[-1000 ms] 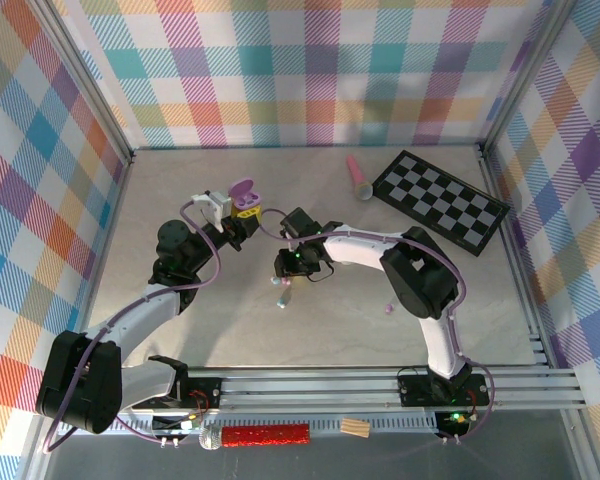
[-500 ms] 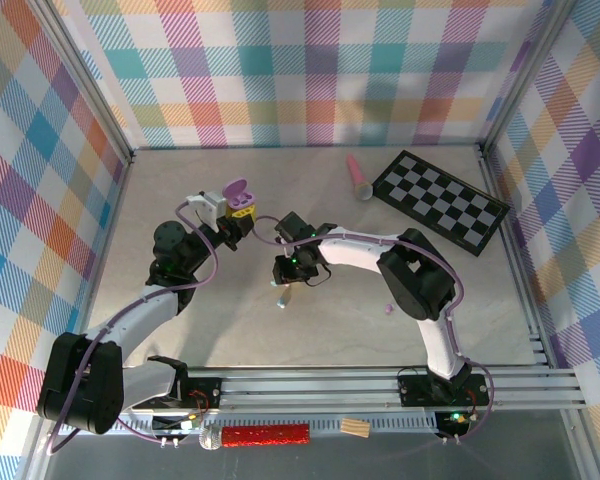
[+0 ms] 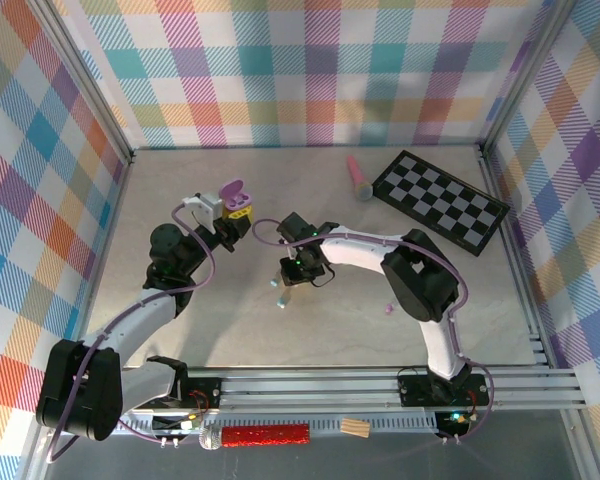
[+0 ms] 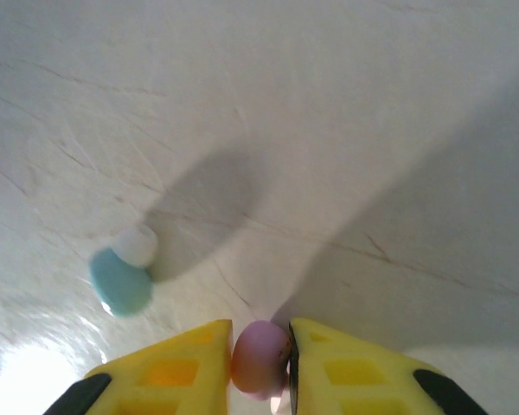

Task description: Insert the wireless bluetooth earbuds into the charging case

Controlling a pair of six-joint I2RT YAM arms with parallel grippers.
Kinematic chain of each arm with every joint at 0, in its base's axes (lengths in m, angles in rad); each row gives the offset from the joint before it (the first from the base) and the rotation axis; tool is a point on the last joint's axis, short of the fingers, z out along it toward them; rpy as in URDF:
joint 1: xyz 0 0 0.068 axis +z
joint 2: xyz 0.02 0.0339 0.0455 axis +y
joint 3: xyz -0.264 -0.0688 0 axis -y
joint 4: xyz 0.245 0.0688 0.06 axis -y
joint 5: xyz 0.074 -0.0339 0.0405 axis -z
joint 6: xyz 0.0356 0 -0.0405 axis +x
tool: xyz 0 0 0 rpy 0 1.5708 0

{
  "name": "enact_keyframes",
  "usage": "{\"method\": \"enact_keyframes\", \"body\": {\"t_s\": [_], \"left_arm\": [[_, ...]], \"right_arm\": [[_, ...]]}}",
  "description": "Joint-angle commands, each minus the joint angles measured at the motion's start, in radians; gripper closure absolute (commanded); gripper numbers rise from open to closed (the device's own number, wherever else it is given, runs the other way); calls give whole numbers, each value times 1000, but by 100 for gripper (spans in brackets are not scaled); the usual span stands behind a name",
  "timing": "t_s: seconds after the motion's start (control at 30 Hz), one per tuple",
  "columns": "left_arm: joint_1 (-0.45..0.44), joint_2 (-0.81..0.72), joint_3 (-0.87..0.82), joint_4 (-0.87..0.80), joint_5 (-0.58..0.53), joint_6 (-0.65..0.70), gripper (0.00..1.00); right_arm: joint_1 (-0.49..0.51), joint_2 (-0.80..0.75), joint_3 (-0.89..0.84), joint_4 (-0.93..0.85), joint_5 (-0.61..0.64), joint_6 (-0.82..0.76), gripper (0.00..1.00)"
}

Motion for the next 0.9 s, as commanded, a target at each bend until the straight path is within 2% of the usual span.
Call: {"method": "enact_keyframes", "body": {"t_s": [0.0, 0.2, 0.4, 0.7, 0.87], "left_arm": [[23, -27, -11, 37, 6, -14, 61], [33, -46, -11, 21, 12, -16, 61], [36, -58, -17, 20, 5, -14, 61], [80, -41, 4, 13, 33, -29, 61], [86, -38, 1, 21, 33, -34, 61]], "right_arm": [[-40, -62, -67, -63, 34, -59, 77], [-87, -132, -170, -75, 62, -102, 77], [-89, -129, -163, -139, 176, -143, 73], [-64, -176, -125, -195, 297, -131, 54], [20, -173, -87, -238, 443, -89, 49]]}}
